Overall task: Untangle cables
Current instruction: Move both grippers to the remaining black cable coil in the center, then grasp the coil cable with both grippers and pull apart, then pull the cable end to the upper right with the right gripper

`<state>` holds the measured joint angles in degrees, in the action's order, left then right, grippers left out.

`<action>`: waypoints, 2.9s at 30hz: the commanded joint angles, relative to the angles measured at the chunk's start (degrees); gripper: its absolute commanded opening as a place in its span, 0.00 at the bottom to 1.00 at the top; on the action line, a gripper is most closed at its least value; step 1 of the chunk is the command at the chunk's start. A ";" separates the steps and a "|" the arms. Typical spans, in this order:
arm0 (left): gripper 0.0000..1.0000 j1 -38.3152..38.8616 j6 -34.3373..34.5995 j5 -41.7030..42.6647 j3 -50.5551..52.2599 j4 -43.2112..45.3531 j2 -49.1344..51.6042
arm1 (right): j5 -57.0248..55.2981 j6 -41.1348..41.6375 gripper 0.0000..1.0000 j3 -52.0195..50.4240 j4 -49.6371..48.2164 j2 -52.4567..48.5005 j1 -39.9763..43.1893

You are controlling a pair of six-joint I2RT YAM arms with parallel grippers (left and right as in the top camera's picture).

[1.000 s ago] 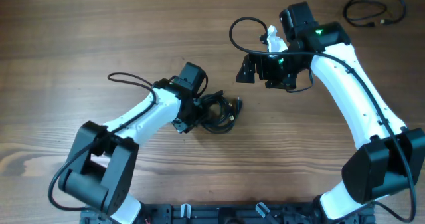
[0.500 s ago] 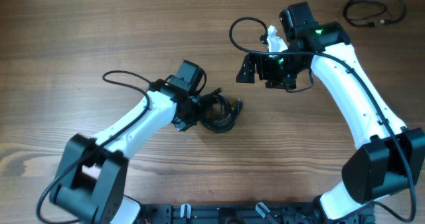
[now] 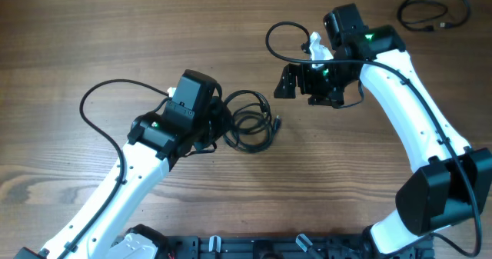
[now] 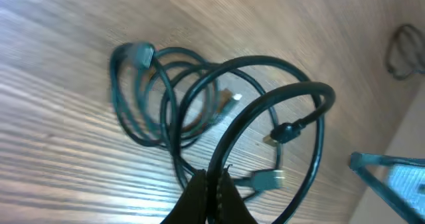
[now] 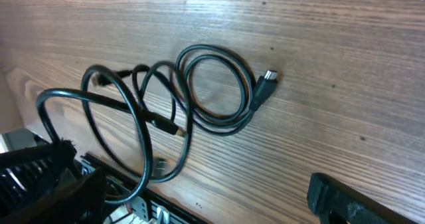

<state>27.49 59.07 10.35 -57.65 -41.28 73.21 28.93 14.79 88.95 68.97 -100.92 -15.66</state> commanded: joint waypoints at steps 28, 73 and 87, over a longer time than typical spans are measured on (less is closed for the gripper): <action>0.04 -6.38 24.15 30.40 0.22 35.76 -9.25 | 13.62 -12.81 0.78 -0.52 6.45 0.00 7.69; 0.04 -12.66 5.57 33.29 0.28 6.21 -9.14 | 26.67 8.85 0.04 11.87 -26.29 29.64 8.11; 0.04 -12.61 2.62 33.31 0.28 4.31 -9.14 | 31.08 5.11 0.04 11.87 -32.33 28.44 6.51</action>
<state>15.25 64.40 44.23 -57.36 -37.04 64.75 56.71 26.20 99.81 36.84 -72.53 -8.97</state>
